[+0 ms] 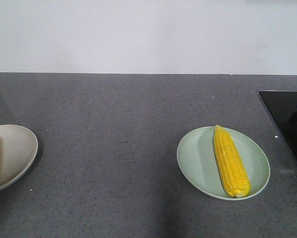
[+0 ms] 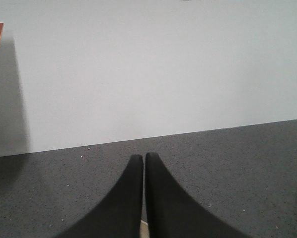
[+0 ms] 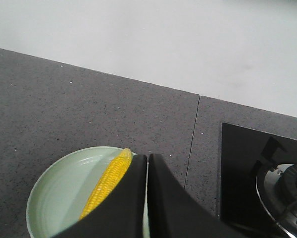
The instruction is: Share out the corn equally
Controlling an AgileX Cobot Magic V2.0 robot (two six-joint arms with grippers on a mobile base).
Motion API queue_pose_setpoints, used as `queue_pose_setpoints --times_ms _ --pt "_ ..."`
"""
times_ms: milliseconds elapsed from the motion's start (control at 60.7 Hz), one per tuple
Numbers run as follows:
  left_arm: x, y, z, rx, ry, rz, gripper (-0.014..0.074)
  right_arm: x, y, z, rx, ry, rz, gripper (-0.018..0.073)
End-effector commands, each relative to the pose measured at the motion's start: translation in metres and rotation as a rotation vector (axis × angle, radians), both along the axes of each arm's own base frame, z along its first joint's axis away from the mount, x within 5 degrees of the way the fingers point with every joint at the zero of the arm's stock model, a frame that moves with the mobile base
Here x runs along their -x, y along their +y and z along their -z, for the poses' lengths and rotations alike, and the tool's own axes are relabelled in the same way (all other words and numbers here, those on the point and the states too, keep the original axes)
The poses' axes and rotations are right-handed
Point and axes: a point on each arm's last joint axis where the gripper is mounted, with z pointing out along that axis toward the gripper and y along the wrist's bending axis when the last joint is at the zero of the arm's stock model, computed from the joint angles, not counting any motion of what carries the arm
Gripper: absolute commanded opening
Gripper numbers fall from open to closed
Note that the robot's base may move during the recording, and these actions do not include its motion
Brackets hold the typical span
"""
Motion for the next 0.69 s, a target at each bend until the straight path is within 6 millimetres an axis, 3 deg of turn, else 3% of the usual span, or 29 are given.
queue_pose_setpoints --times_ms 0,313,676 --pt "0.001 0.0 -0.013 0.02 -0.1 0.004 -0.0008 -0.001 -0.001 -0.012 -0.014 -0.081 0.016 -0.001" --pt "0.026 0.003 0.028 0.003 -0.165 -0.002 -0.0008 -0.001 -0.001 -0.012 -0.014 -0.081 0.016 -0.001" --pt "0.052 0.006 0.104 -0.051 -0.203 -0.012 -0.0008 -0.001 -0.001 -0.012 -0.014 -0.081 0.016 -0.001"
